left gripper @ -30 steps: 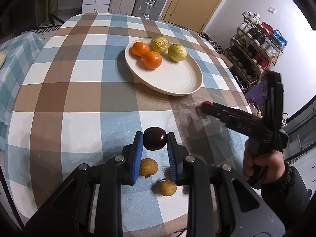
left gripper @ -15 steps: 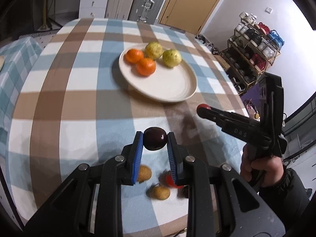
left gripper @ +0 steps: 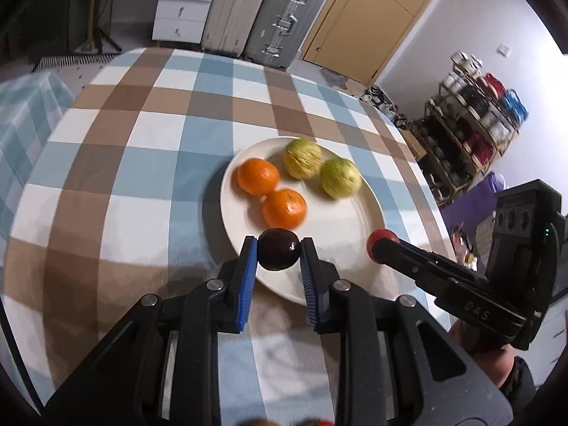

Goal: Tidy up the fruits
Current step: 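Carry the tomato and the plum over the white plate with both grippers, then lower the tomato and plum onto the plate and open both grippers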

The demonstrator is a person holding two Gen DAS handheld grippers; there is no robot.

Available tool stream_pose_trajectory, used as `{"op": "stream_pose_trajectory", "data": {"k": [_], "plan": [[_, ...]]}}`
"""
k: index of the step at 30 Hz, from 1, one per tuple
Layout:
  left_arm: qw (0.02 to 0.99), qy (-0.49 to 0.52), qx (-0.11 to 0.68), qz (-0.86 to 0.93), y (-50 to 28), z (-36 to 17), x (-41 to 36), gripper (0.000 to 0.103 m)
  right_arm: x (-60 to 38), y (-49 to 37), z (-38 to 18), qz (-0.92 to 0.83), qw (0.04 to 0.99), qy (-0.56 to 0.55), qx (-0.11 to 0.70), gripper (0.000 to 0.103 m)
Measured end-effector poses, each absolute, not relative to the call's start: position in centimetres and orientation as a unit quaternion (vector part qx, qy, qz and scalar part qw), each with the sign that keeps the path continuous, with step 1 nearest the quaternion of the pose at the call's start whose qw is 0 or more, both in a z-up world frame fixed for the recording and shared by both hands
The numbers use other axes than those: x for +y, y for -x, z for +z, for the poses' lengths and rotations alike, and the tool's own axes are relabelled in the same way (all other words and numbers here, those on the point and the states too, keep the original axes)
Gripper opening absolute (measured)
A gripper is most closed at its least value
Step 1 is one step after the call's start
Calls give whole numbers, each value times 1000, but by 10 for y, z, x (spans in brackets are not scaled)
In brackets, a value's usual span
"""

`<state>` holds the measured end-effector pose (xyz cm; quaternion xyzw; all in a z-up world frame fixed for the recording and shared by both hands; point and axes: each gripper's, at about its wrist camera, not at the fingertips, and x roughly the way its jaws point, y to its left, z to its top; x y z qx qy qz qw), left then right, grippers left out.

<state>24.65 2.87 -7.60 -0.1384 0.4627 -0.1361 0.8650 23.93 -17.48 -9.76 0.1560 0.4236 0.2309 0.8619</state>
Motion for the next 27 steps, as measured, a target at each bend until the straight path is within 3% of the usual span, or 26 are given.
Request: {"op": "stream_pose_trajectory", "data": {"k": [11, 27], "plan": [[839, 164, 499, -143, -307, -121, 35, 22, -151, -301, -104, 226, 860, -147, 433, 29], [842, 163, 495, -139, -317, -126, 34, 22, -137, -326, -118, 210, 860, -160, 437, 29]]}}
